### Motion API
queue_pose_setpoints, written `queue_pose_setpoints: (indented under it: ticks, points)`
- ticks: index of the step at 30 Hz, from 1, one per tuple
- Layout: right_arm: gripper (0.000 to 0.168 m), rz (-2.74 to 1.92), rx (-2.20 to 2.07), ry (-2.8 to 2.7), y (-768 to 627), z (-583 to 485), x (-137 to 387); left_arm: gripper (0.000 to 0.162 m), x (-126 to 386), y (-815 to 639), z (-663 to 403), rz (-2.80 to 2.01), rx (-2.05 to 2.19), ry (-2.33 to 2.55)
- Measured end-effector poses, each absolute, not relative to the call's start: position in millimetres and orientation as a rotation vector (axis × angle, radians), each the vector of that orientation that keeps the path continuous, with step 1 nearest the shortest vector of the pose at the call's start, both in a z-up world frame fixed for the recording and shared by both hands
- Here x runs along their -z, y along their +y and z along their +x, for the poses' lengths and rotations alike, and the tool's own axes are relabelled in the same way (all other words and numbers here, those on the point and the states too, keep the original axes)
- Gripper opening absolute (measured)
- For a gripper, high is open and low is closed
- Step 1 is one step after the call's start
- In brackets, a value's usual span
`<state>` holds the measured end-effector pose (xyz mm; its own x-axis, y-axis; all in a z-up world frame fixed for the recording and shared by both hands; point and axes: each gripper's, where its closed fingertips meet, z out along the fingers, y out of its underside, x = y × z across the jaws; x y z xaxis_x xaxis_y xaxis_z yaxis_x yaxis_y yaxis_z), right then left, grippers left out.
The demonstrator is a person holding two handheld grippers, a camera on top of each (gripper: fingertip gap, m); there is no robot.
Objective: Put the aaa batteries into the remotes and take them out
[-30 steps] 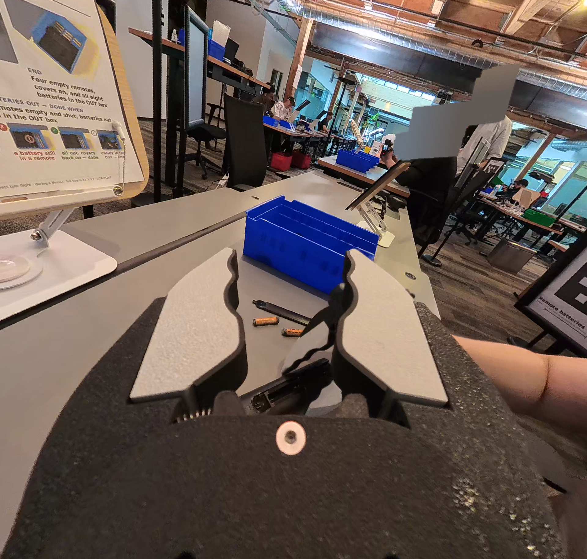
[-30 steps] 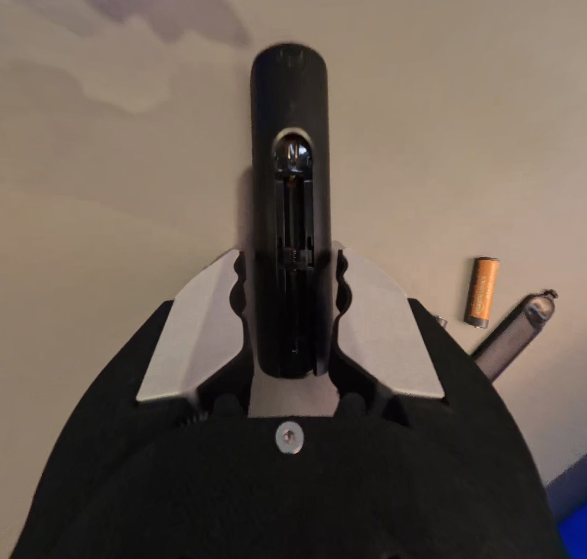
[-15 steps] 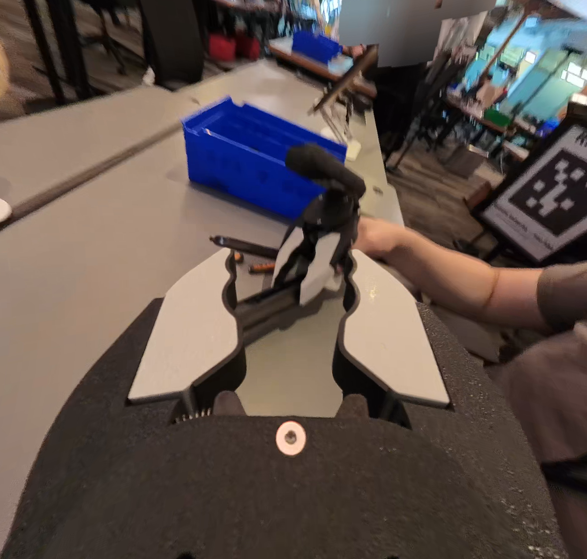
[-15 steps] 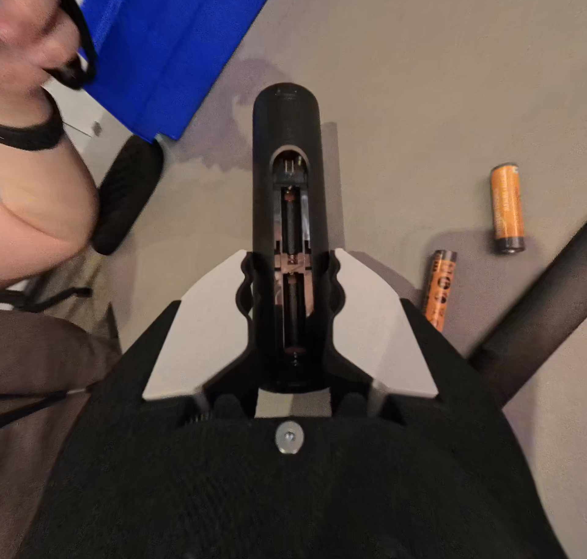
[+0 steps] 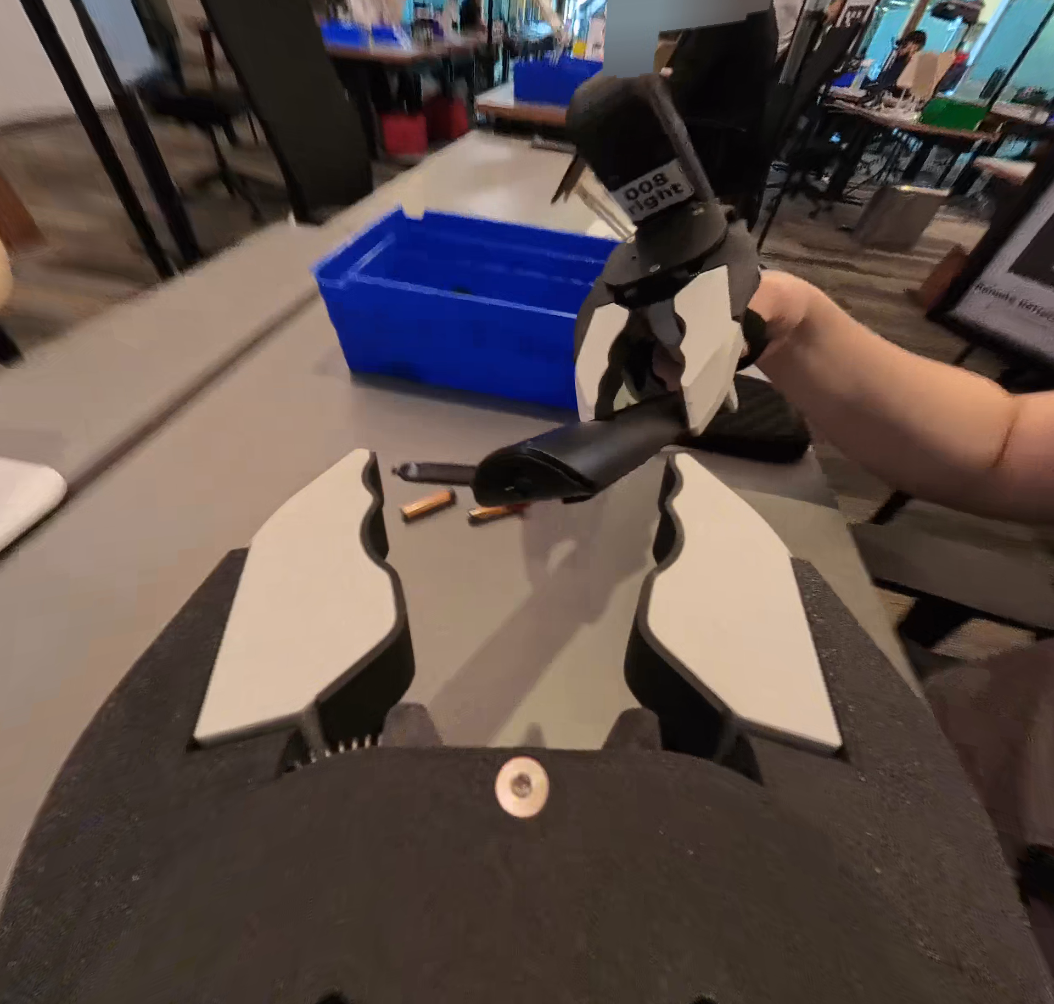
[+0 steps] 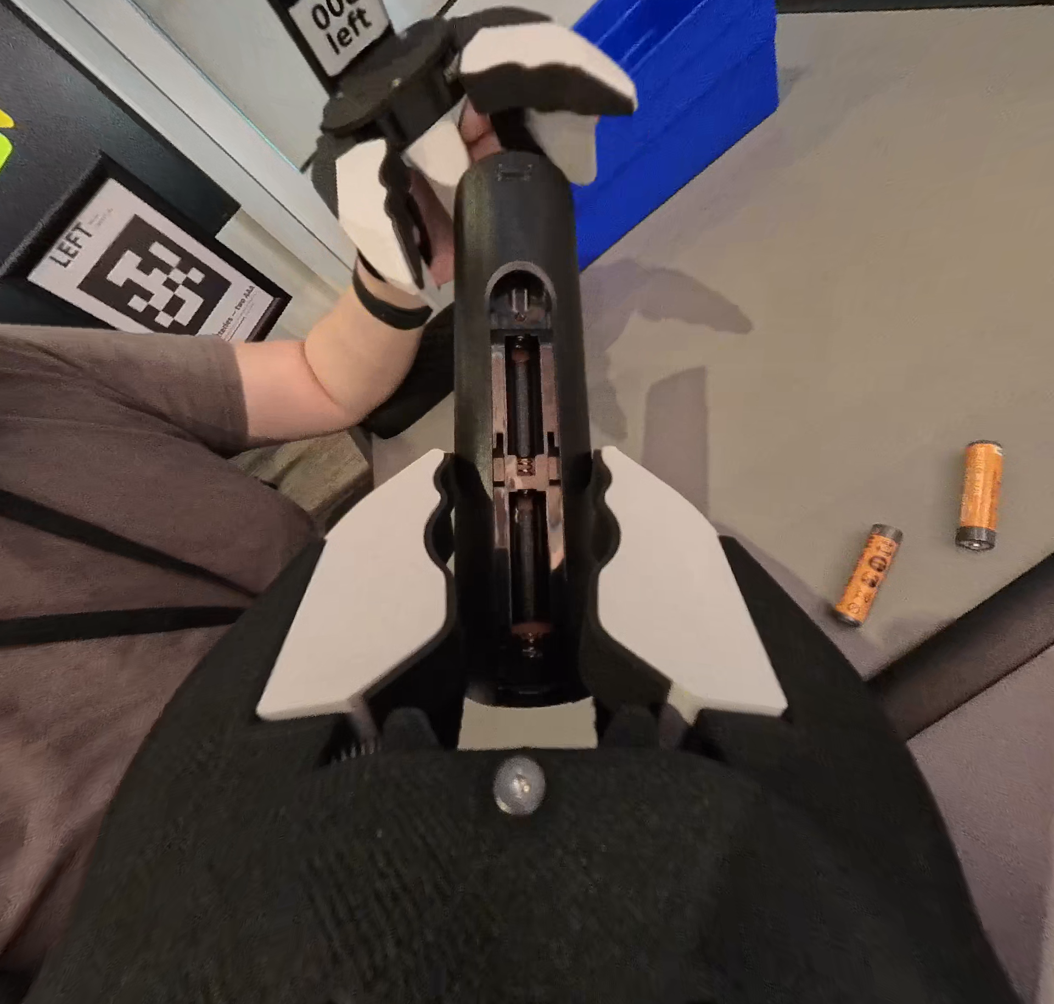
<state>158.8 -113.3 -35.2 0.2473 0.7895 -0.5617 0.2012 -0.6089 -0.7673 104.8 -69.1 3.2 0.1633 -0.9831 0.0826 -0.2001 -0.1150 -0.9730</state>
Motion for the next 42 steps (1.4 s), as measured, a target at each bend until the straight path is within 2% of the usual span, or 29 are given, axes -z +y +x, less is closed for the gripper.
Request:
queue_pose_setpoints:
  ticks: [5,11,16,23,30,39,42]
  points:
    - [0.047,-1.991,-1.420,-0.986,-123.2,158.4,20.8,0.086,-18.9,-97.2,104.7,-1.253,0.986,1.338]
    - [0.047,-2.046,-1.523,-1.072,-136.8,150.8,14.3,0.070,-14.3,-118.3,109.9,-1.176,1.057,1.422]
    - [0.047,-2.081,-1.585,-1.117,-142.9,146.4,12.6,0.048,-15.3,-127.9,106.9,-1.127,1.151,1.446]
    - [0.047,-2.106,-1.686,-1.138,-147.2,144.1,6.1,0.036,-11.6,-136.8,103.5,-1.056,1.107,1.510]
    - [0.047,-2.128,-1.655,-1.171,-147.9,148.0,4.7,0.036,-14.6,-135.2,106.0,-1.011,0.994,1.488]
    - [0.047,-2.142,-1.715,-1.184,-149.2,149.2,6.9,0.035,-18.7,-135.2,101.5,-1.028,1.072,1.473]
    - [0.047,-2.140,-1.720,-1.196,-147.8,148.8,6.3,0.029,-17.0,-138.1,98.6,-1.025,1.084,1.510]
